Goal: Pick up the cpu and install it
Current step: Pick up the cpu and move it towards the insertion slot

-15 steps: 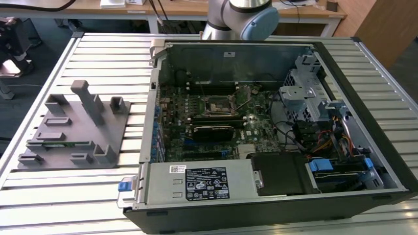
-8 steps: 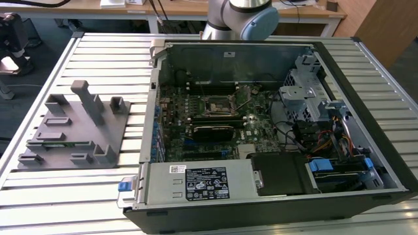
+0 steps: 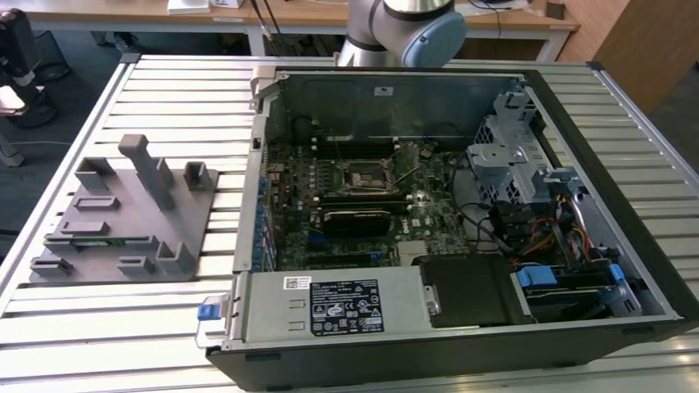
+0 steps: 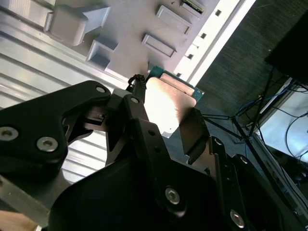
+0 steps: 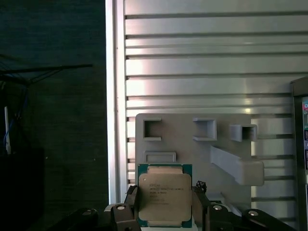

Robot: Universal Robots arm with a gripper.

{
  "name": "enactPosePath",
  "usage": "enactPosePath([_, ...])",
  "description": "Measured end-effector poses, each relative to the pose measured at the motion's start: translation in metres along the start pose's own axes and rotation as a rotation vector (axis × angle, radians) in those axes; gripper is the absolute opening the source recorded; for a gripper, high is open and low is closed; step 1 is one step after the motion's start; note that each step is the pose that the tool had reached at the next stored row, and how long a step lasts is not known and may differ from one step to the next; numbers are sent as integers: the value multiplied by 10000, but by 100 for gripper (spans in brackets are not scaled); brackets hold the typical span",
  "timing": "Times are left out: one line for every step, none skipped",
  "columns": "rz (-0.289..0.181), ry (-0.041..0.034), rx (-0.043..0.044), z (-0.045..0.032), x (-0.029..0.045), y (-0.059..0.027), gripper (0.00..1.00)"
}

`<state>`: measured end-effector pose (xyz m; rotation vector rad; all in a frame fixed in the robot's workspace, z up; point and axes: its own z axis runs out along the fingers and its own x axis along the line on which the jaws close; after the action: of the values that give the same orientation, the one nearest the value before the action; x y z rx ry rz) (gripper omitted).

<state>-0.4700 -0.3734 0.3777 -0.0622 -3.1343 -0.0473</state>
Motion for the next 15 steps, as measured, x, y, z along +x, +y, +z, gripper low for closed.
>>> enactPosePath([0, 0, 0, -15, 0, 2, 53])
enactPosePath([1, 0, 0, -30, 1, 4, 53])
enactPosePath([1, 0, 0, -44, 1, 6, 53])
enactPosePath([1, -1, 0, -57, 1, 8, 53])
enactPosePath([0, 0, 0, -71, 1, 10, 53])
enactPosePath([0, 0, 0, -83, 1, 12, 53])
enactPosePath([1, 0, 1, -96, 1, 15, 53])
enactPosePath([1, 0, 1, -109, 1, 17, 53])
enactPosePath([0, -1, 0, -122, 2, 19, 53])
enactPosePath([0, -1, 0, -135, 2, 20, 53])
enactPosePath([1, -1, 0, -152, 2, 23, 53])
enactPosePath([1, 0, 3, -167, 2, 25, 53])
enactPosePath([0, 0, 4, -182, 2, 27, 53])
enactPosePath([0, 1, 6, -201, 3, 30, 53])
enactPosePath([0, 0, 6, -219, 3, 32, 53])
